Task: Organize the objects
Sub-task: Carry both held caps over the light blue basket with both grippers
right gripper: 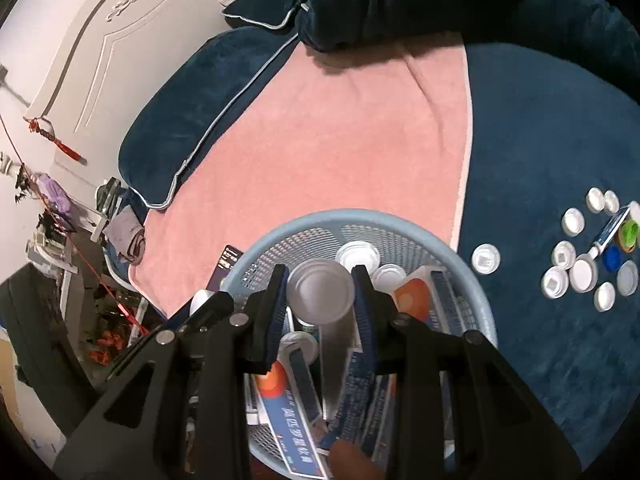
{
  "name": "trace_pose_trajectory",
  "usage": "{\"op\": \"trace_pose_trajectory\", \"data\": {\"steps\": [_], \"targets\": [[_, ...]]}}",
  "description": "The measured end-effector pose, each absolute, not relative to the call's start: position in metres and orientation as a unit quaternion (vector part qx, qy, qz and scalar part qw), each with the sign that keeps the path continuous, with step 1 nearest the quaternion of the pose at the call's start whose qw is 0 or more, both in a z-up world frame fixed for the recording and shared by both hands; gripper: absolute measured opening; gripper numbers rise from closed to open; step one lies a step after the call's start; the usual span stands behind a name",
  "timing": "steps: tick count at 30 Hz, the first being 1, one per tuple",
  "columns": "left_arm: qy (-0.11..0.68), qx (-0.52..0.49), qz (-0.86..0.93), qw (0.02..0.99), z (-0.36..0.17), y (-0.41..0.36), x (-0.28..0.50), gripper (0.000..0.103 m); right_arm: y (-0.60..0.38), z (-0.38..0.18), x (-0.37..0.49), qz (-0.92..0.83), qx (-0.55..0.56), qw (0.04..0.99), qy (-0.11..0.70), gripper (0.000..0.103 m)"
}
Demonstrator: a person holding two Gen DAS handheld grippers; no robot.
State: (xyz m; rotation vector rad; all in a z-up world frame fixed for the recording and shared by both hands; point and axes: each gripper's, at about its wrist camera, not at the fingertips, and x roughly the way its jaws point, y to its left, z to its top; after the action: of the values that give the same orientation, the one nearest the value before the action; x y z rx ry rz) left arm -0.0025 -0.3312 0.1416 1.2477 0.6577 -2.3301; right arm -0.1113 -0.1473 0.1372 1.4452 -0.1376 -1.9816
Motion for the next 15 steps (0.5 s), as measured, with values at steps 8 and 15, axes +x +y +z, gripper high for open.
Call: {"op": "trace_pose_trajectory", "data": {"steps": [8,15], "targets": [[0.227,0.437,-0.842,0.219,0.147,-0.334,0.005,0.08,-0.148,0.142,-0.112,-0.756,0.552,0.341,-0.085,0.088],[0.194,0.437,-0.845,0.239,0.153,-0.33,0.005,0.098,-0.135,0.141,-0.112,-0.767,0.548,0.329,-0.051,0.103]]}}
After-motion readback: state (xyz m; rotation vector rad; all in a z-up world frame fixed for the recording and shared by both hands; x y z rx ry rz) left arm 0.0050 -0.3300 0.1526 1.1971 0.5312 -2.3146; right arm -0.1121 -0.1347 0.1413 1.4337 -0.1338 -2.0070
